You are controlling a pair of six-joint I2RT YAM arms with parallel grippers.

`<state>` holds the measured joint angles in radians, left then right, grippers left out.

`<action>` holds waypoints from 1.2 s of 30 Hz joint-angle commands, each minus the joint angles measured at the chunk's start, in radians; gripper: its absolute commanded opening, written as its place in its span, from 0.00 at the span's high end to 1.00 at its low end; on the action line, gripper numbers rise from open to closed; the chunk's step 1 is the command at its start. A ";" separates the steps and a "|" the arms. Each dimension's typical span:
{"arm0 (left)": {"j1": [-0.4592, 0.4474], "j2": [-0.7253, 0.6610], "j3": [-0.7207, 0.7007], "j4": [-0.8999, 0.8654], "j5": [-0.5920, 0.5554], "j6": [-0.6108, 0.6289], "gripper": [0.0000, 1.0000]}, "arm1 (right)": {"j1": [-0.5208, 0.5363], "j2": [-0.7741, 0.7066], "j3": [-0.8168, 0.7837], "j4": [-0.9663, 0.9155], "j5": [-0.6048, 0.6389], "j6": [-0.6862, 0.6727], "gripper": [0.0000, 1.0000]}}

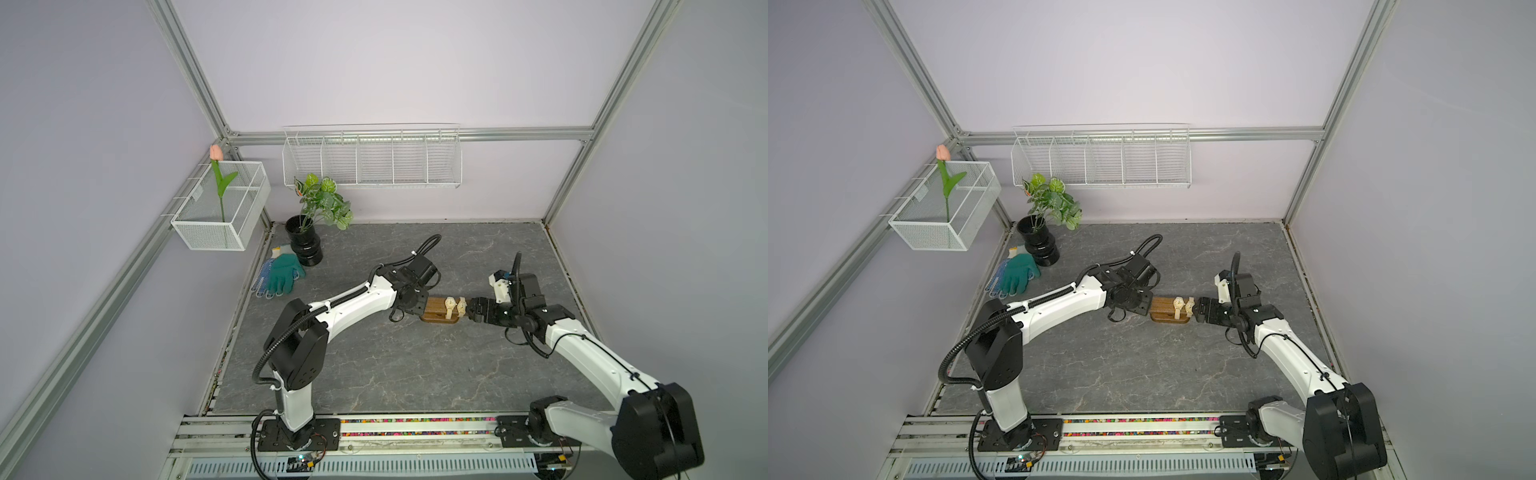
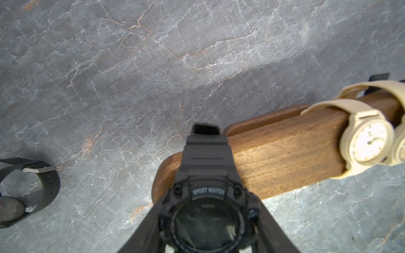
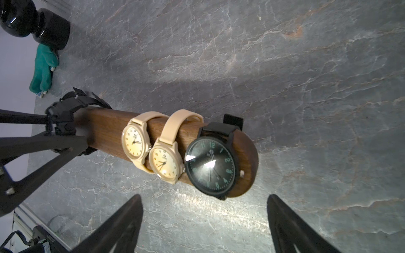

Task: Place watch on stand
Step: Place the watch on the stand.

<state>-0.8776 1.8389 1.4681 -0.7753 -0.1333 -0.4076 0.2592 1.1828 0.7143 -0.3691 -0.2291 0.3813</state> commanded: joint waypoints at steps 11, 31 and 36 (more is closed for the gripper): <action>-0.017 0.038 0.048 0.037 0.074 -0.028 0.62 | 0.037 0.026 0.008 0.045 -0.055 -0.010 0.02; -0.034 0.053 0.046 0.125 0.170 -0.032 0.26 | 0.046 0.026 0.003 0.050 -0.023 -0.007 0.02; -0.035 0.066 0.052 0.124 0.175 -0.036 0.37 | 0.045 0.020 -0.002 0.048 -0.021 -0.007 0.03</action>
<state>-0.9108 1.8725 1.4960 -0.6579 0.0284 -0.4355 0.2974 1.2015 0.7143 -0.3389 -0.2516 0.3817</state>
